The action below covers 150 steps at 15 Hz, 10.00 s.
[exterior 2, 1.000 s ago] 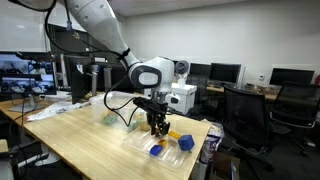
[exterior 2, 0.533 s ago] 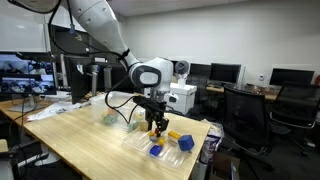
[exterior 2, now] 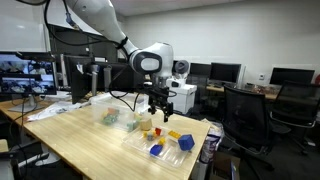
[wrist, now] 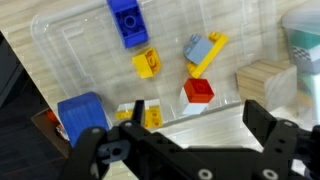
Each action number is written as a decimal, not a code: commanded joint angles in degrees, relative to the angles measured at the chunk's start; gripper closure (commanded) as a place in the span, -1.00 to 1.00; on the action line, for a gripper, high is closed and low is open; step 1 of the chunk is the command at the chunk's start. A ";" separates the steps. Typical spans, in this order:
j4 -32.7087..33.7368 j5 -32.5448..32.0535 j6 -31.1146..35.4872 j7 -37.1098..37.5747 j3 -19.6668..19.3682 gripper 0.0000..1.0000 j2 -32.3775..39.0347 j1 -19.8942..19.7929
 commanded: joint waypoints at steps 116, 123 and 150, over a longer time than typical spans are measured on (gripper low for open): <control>-5.49 -25.61 22.54 -27.23 9.37 -1.00 2.17 16.49; 2.22 -20.19 9.48 -22.63 9.10 -1.00 6.74 12.52; -8.83 -17.59 17.58 -4.24 10.38 -1.00 -3.99 13.46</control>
